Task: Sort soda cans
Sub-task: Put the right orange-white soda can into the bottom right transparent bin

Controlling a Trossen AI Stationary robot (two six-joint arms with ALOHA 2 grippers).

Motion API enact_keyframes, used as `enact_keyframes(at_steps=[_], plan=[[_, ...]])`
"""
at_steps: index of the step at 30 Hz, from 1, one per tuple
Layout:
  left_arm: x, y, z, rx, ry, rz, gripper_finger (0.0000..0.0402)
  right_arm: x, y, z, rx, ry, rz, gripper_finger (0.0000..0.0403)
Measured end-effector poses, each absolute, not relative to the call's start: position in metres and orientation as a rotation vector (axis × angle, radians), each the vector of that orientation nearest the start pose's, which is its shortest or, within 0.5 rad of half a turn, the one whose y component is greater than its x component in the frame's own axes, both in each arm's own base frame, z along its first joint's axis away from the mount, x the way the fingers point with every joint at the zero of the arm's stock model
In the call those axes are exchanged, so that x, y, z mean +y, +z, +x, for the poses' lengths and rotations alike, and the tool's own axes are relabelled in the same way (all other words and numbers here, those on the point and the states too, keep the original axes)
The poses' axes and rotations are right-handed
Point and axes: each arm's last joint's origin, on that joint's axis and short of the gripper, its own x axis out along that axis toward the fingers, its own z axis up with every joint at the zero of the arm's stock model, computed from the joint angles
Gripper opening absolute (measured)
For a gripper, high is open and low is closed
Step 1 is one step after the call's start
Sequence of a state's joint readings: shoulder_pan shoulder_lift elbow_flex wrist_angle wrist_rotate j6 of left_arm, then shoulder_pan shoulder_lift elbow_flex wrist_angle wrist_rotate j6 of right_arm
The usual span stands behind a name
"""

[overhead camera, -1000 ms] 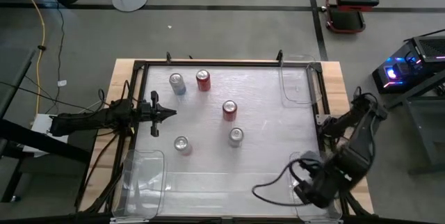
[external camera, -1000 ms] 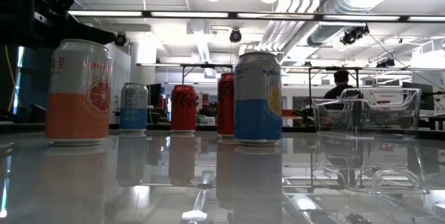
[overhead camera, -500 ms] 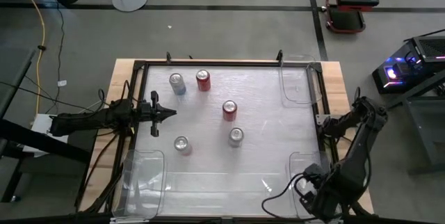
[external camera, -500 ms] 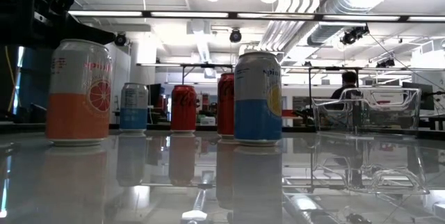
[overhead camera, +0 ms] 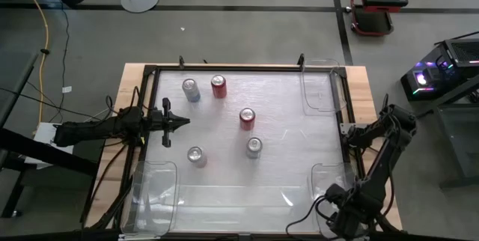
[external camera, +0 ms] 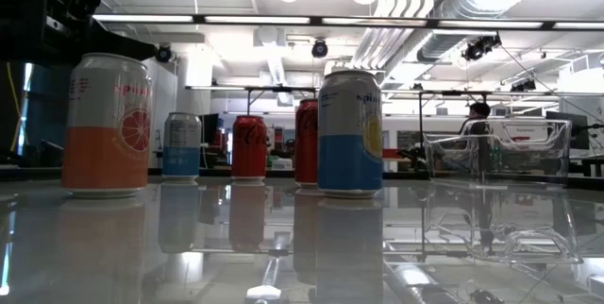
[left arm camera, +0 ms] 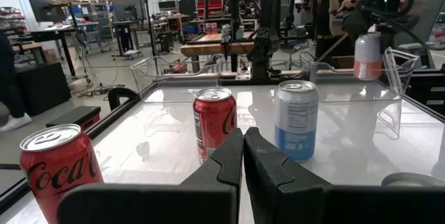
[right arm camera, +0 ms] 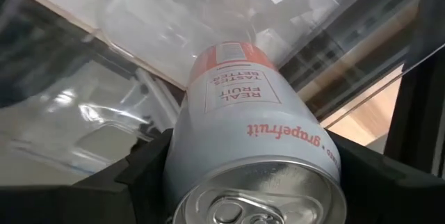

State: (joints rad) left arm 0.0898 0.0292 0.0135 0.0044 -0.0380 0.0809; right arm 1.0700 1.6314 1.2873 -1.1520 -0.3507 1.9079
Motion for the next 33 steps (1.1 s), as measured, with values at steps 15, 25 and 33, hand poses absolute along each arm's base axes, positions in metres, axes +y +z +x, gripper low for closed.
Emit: enact_keyframes(at_steps=[15,25,33], plan=[[0.010,0.166,0.098,0.016,0.127,0.081,0.0005,0.270,0.239,0.115,1.823,-0.378,0.577,0.0285],[0.010,0.166,0.098,0.017,0.127,0.081,0.0005,0.273,0.239,0.110,1.790,-0.269,0.480,0.0311],[0.010,0.166,0.098,0.016,0.127,0.080,0.0005,0.279,0.236,0.110,1.785,-0.220,0.483,0.0316]])
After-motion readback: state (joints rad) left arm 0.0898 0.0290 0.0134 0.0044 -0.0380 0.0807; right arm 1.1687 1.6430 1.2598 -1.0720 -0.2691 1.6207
